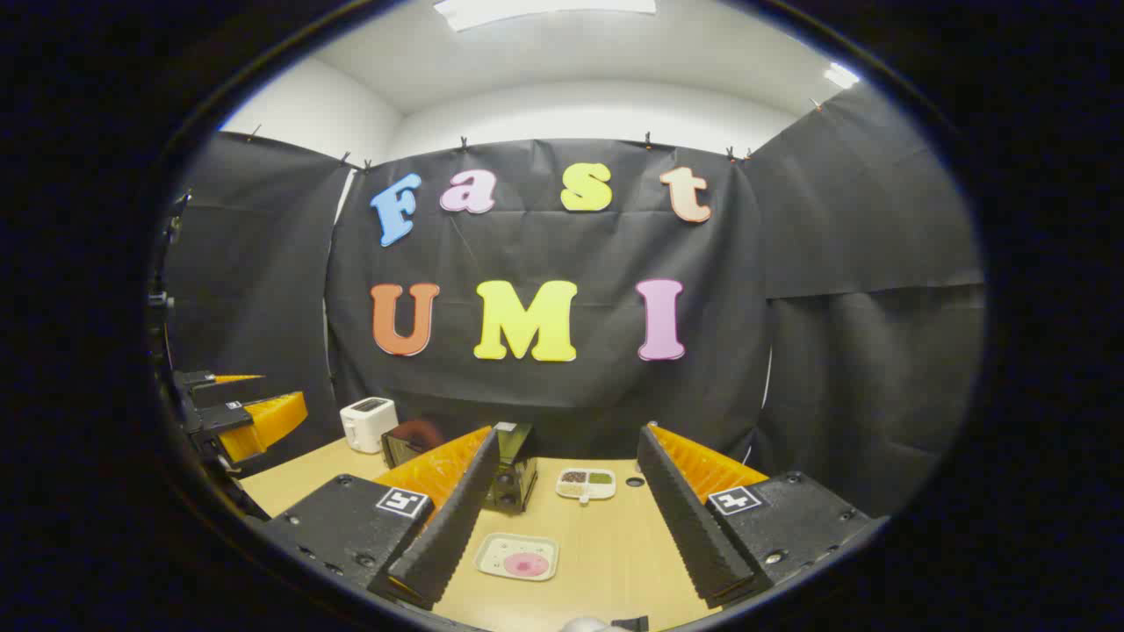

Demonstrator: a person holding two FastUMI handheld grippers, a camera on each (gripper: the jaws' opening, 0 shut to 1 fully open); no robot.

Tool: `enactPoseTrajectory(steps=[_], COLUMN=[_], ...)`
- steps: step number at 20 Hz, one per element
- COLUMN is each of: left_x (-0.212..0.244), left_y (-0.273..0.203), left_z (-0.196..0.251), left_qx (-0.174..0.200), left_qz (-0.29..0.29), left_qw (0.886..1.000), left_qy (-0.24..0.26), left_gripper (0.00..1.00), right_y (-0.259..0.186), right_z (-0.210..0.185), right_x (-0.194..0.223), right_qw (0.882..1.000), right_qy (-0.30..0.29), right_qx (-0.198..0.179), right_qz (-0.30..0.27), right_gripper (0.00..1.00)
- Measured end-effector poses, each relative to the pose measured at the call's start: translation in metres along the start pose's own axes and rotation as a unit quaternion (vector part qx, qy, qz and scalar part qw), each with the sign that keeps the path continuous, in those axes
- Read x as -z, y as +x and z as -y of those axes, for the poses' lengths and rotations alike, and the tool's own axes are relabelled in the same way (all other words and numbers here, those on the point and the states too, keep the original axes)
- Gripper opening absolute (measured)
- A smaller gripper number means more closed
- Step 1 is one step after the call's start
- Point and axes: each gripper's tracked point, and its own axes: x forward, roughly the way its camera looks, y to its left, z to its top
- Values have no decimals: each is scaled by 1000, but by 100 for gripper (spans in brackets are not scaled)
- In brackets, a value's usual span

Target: Open the electric oven with the left hand, put the food in, and close the electric oven.

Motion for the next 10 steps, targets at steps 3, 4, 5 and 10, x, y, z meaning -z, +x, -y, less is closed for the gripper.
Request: enactPoseTrajectory(steps=[3, 4, 5, 10], left_x=[1, 2, 2, 6], left_y=[3, 5, 7, 19], left_z=[-2, -2, -1, -3], left_qx=[6, 7, 10, 14], left_qz=[1, -1, 0, -2], left_qw=[1000, 1000, 1000, 1000], left_qy=[8, 10, 11, 8], left_gripper=[96, 96, 96, 96], right_y=[0, 0, 0, 0], right_z=[2, 2, 2, 4], right_x=[2, 3, 3, 3], right_qw=[1000, 1000, 1000, 999], right_qy=[3, 5, 6, 3], right_qx=[14, 18, 20, 33], right_qz=[-4, -5, -7, -5], right_gripper=[96, 96, 96, 96])
